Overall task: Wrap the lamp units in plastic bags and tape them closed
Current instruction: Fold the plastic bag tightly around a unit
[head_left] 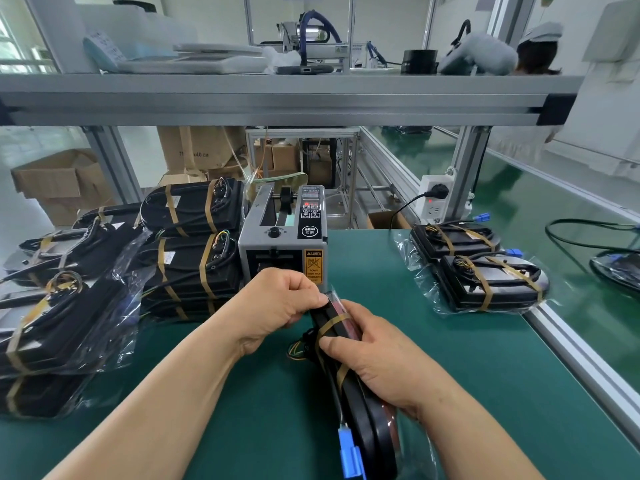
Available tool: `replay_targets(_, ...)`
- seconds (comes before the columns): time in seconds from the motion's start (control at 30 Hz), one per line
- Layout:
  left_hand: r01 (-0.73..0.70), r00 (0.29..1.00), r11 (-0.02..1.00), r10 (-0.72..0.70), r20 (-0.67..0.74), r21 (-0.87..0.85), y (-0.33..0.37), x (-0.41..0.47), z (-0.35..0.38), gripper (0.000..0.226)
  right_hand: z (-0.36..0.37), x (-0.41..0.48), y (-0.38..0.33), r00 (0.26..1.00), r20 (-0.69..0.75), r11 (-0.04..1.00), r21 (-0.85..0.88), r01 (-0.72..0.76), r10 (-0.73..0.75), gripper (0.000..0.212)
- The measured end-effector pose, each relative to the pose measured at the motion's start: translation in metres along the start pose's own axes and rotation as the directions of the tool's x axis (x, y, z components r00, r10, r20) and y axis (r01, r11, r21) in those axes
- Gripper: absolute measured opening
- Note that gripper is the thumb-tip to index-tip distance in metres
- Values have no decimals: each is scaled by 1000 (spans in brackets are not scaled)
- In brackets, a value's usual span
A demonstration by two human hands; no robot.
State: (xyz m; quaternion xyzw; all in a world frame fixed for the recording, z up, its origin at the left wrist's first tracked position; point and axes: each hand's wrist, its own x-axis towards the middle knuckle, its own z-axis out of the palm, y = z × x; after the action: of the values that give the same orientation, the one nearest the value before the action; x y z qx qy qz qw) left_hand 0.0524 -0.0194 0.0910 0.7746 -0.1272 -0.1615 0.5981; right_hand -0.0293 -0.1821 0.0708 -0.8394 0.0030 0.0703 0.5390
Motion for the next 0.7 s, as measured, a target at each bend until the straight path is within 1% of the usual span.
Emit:
replay_targets(0.07, -33, 998, 997, 36, -43, 64, -1, 1, 1, 24, 0, 0, 1, 1000, -4, 1000, 15, 3, -3, 53)
replay_targets(0.17, -73, 988, 984, 93, -125, 161, -3, 1, 3, 17, 0, 0, 2, 1000, -8, 1000, 22, 7, -7, 48)
replay_targets(0.23, -62, 980, 987, 89, -177, 150, -7, 1, 5, 12, 0, 0, 1, 1000, -10, 1000, 21, 5, -5, 45)
replay_targets(0.33, -35, 979, 998, 45, -200, 55, -14, -1, 11, 11, -2, 0, 0, 1000, 5, 1000, 7, 6, -7, 40)
replay_targets(0.47, 27, 979, 987, -58, -197, -156, -17, -6, 22, 13, -4, 0, 0, 1000, 14, 1000, 0, 17, -17, 31)
replay_targets(0.6, 58, 988, 955, -97, -120, -292, -19, -11, 25, 8, -4, 0, 0, 999, 10, 999, -9, 32, -32, 35)
replay_targets(0.7, 88, 993, 929, -109, -40, -359, -20, -13, 22, 19, -3, 0, 1, 999, 2, 999, 12, 34, -34, 37)
